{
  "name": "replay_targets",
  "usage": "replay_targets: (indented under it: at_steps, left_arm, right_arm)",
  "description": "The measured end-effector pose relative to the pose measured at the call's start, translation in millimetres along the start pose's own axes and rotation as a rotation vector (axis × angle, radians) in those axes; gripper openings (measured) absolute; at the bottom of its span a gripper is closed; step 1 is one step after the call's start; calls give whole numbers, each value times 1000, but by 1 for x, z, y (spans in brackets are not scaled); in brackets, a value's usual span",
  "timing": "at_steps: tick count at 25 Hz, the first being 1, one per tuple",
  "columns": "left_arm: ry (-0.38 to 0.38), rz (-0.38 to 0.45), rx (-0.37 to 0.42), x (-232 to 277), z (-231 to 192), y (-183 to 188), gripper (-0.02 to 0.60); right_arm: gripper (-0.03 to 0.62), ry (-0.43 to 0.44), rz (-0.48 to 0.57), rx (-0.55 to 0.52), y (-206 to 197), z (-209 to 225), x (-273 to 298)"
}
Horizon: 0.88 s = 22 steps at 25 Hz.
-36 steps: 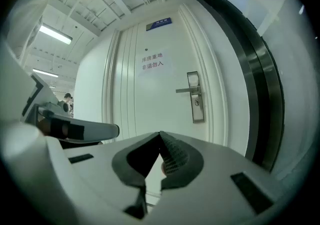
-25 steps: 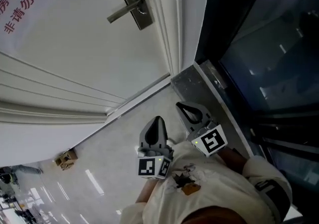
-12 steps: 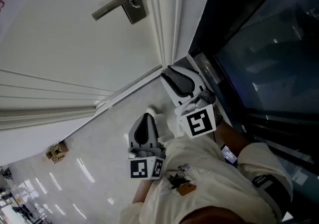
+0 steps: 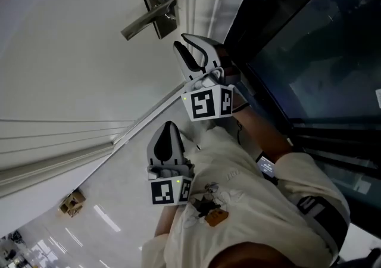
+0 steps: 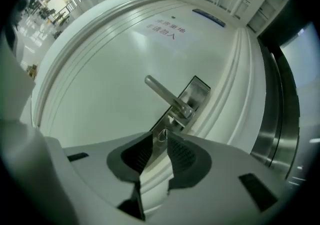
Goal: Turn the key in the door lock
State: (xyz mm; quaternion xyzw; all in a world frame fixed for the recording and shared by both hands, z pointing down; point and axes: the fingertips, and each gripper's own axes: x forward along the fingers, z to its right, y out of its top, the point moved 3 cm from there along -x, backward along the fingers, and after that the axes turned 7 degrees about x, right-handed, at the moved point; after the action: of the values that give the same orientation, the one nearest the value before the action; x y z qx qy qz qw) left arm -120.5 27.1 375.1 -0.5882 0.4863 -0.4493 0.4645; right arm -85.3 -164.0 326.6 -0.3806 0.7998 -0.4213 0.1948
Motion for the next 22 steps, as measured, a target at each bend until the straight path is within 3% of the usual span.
replay_targets:
  at_steps: [4,8,12,16,19,22]
  left_arm:
    - [-12,-12,12,13,-8,1,3]
    - [15,-4,7,24,-16,7,3]
    - [33,-12,12,35,-18,5,3]
    - [57,-22,5,41,-20,4,3]
    - [64,-29,10,45,-21,2,3]
    - [57,-43,11,47,-17,-1,3]
  right_arm:
    - [78,-44,-14,-69,2,14,31]
    - [124,19,-49,-94,-1,14,54]
    - [118,31,-71,-111,-5,16,69]
    - [16,30,-58,-74,-7,17,71]
    - [15,50,-36,79,-8,20,72]
    - [15,116,-11,429,-11,25,73]
